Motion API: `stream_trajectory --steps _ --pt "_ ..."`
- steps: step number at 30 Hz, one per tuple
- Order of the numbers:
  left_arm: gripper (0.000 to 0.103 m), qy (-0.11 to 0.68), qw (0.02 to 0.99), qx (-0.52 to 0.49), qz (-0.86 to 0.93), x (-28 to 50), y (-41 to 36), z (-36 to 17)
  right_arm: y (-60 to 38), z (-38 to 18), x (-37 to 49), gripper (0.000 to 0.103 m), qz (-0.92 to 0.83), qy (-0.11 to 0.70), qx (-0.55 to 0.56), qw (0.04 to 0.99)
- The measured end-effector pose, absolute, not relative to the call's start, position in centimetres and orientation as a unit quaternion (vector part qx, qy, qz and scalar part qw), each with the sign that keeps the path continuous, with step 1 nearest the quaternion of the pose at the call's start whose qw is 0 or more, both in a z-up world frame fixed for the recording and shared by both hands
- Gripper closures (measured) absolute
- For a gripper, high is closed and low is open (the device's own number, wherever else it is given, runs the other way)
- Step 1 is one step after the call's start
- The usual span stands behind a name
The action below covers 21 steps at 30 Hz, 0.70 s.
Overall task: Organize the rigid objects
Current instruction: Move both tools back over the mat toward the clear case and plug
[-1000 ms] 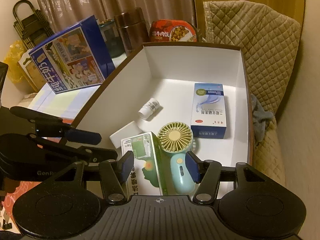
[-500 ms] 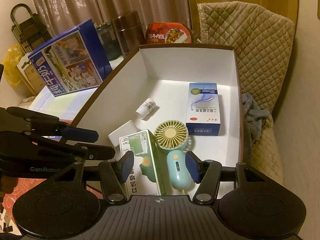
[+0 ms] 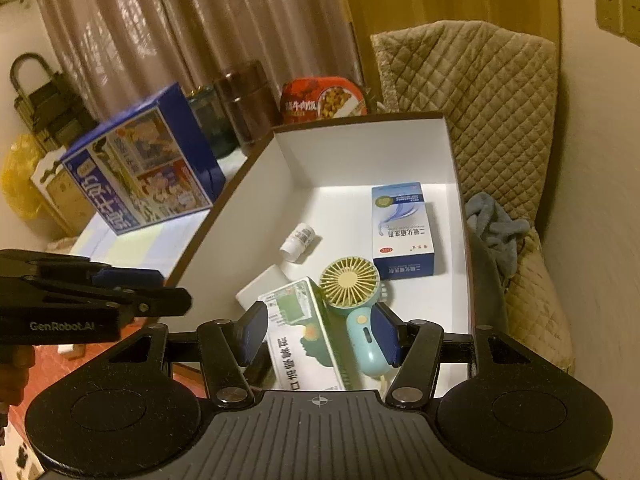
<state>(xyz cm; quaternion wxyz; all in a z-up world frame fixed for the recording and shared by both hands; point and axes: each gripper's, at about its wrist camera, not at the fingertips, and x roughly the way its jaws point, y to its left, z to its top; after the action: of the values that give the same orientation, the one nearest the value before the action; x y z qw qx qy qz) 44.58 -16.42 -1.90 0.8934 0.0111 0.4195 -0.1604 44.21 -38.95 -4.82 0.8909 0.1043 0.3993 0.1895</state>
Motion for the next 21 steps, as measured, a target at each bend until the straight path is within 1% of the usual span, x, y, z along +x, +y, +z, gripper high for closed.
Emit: stream_trajectory --steps 12,21 --pt "0.066 0.412 0.897 0.004 -0.160 40.8 -10.7 -0.2 -35.4 -2.5 39.0 0.049 0.168 0.379 0.124 0.902" --pt "0.066 0.405 0.902 -0.004 -0.149 37.7 -5.9 0.0 -30.5 -2.5 36.2 0.049 0.186 0.385 0.126 0.895"
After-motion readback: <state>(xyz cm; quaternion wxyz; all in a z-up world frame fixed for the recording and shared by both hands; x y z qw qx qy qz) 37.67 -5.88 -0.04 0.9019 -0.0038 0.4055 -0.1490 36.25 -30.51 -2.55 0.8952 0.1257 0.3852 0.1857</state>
